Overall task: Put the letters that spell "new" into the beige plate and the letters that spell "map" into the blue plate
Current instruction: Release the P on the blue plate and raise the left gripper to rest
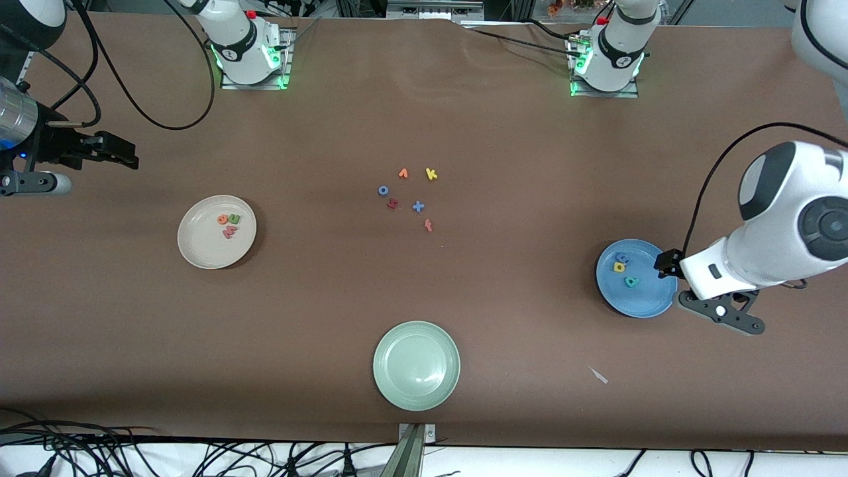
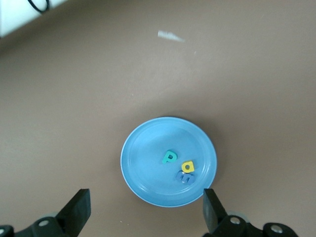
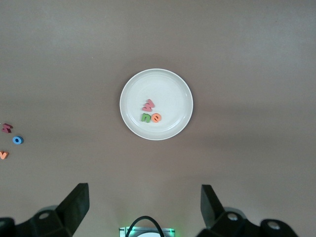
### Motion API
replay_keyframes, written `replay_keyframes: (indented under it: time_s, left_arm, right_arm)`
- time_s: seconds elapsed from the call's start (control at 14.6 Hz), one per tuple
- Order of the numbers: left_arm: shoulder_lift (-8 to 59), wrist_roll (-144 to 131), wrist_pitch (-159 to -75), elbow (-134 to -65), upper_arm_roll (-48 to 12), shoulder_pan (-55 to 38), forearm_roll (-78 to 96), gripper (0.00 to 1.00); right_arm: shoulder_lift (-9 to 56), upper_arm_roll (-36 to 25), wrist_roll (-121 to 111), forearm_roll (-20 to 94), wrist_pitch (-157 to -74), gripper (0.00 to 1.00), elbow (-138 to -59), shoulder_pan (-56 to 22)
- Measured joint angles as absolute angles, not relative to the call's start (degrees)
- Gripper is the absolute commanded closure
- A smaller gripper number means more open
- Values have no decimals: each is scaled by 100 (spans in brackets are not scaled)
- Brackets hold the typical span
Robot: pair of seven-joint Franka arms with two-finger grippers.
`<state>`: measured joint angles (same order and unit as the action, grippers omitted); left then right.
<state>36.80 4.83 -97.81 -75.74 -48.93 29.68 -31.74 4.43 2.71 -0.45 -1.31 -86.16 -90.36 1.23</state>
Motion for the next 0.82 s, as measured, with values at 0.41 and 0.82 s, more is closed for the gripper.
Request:
replay_keyframes:
  time_s: [0.41,0.82]
  left_arm:
    - [2178,482,-9643,-7538,-2922,1844,-685,0]
    - [1000,332,-9184,-8295,-761,433,93,0]
  right_arm:
    - [446,359,-46,-131,-8642,0,-9065,103]
    - [446,363,-43,-131,-8662,0,-9066,99]
